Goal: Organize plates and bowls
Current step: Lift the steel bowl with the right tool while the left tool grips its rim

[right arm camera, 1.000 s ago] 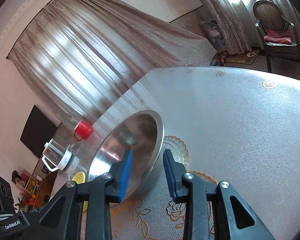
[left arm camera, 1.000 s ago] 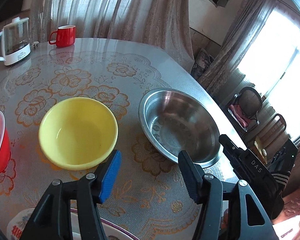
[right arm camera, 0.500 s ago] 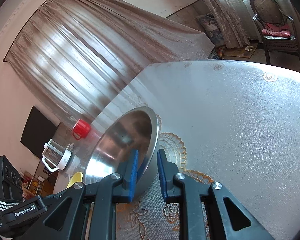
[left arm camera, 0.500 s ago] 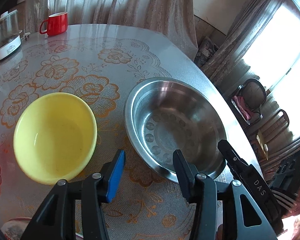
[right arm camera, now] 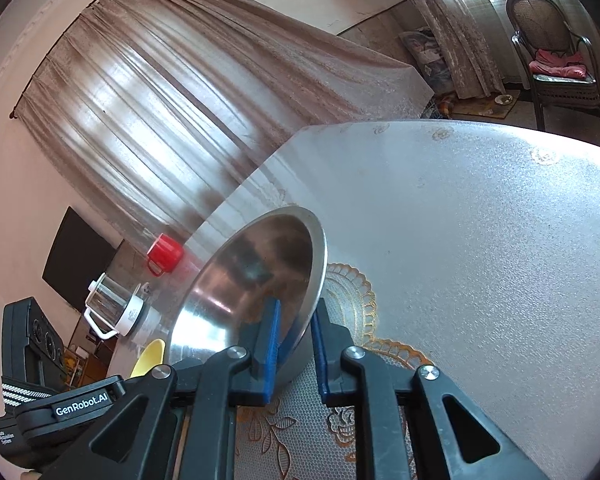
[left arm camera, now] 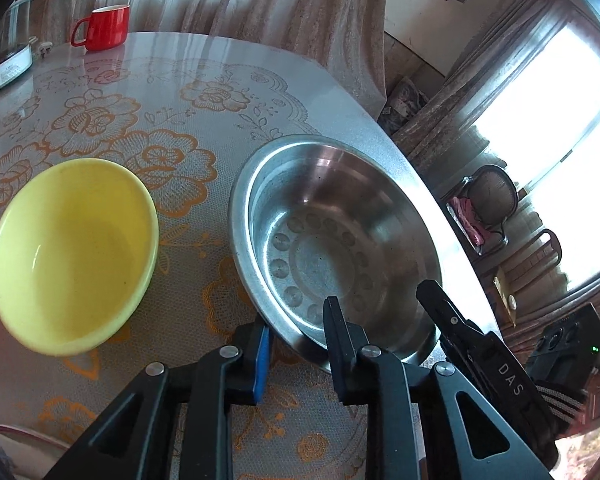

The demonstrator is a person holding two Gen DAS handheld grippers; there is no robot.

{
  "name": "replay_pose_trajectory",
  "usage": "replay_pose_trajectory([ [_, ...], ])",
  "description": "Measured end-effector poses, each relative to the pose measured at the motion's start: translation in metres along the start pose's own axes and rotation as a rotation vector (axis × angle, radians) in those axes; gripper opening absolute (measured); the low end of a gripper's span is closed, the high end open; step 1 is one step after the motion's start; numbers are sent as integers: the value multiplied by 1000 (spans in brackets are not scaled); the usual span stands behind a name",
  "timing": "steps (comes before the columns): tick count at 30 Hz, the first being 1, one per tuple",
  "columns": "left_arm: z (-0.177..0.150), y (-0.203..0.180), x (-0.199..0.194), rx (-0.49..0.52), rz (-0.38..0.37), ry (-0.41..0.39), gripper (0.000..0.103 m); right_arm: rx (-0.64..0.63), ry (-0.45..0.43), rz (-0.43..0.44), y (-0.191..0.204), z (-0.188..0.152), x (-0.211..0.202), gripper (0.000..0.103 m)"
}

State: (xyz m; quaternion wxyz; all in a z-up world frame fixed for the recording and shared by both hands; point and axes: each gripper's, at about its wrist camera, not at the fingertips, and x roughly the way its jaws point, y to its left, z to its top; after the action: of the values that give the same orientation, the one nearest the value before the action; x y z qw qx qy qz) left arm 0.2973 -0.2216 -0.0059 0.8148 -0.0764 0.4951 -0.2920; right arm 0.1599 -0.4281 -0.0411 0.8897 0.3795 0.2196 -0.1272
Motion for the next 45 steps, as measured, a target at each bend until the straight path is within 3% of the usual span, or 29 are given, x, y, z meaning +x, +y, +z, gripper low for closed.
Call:
replay_pose_trajectory([
  [4,-5,-4,-1,18,-14,12,25,18,10,-19,-5,0,1,18],
  [7,-4,-2,0,18,3,20,28,9,-11,-32,-4,0,-3,12],
  [9,1,1,1,12,52,0,38,2,-16,-28,-2,0,-3,12],
  [10,4,5,3,-5,60,-6,51,-5,-19,-25,-1,0,-4,12],
  [11,7,8,4,-23,70,-13,55,-7,-18,-22,-1,0,-3,12],
  [12,10,11,7,-33,85,-16,55,-1,-14,-20,-2,1,-2,12],
  [13,12,12,10,-32,91,-10,45,7,-12,-16,-3,1,-1,12],
  [14,12,12,13,-23,85,2,22,14,-9,-6,-5,2,0,13],
  [18,3,1,3,33,74,-24,22,7,0,-1,-4,2,3,16],
  [22,-10,-1,-13,36,86,-33,22,26,9,5,-7,0,3,10],
  [29,-31,4,-50,43,114,-86,22,-49,25,68,8,-7,-7,9],
  [34,-40,10,-68,41,120,-113,22,-34,67,126,14,-14,-13,9],
  [40,-61,8,-100,87,162,-208,22,-63,79,139,25,-28,-38,10],
  [45,-78,16,-124,51,164,-253,22,-72,83,176,37,-41,-57,11],
])
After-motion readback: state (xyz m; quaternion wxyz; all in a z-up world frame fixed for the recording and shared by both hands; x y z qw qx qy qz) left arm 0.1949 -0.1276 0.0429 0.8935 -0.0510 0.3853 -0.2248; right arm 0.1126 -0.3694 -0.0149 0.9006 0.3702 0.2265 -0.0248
